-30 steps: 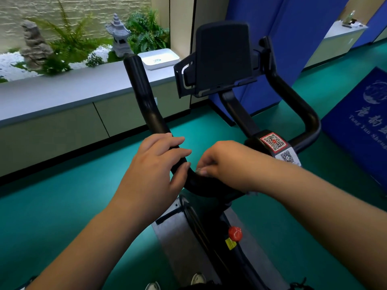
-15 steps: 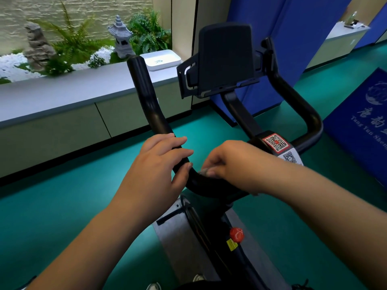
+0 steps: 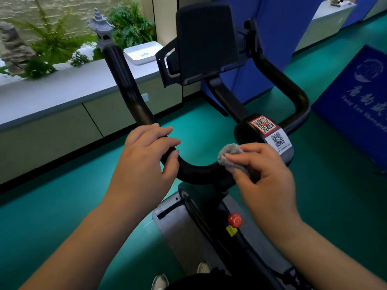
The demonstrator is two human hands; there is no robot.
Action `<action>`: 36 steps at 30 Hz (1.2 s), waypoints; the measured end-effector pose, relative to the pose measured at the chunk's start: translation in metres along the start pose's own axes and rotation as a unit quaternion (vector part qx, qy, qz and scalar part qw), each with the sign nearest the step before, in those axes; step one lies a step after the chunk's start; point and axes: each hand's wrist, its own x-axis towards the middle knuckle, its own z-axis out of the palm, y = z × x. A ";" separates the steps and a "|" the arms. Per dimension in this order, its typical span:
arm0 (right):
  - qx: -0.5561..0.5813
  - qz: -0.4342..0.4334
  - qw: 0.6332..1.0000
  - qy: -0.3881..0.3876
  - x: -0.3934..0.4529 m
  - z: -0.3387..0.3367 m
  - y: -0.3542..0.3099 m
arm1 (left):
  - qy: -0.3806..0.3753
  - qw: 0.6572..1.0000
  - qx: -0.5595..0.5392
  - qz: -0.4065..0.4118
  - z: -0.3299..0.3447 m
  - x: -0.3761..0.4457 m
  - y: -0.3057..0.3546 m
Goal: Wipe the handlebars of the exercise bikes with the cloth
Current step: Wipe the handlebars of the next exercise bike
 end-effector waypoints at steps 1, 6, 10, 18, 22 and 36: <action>-0.002 0.002 1.000 0.022 -0.006 0.000 0.002 | 0.000 1.000 0.005 -0.002 0.000 0.000 0.001; 0.067 0.151 0.980 0.109 -0.030 0.007 -0.001 | -0.005 1.000 0.022 -0.003 -0.001 0.000 0.002; 0.188 0.295 0.927 0.134 -0.030 0.010 -0.004 | -0.007 0.999 0.032 0.008 0.000 0.001 0.001; 0.208 0.383 0.884 0.166 -0.034 0.016 0.013 | 0.000 0.999 0.035 0.019 -0.001 0.001 0.002; 0.274 0.408 0.845 0.209 -0.026 0.027 0.018 | 0.003 0.999 0.042 0.015 0.000 0.001 0.002; 0.379 0.437 0.804 0.140 -0.036 0.040 0.000 | 0.014 0.999 0.050 0.007 0.004 -0.001 0.005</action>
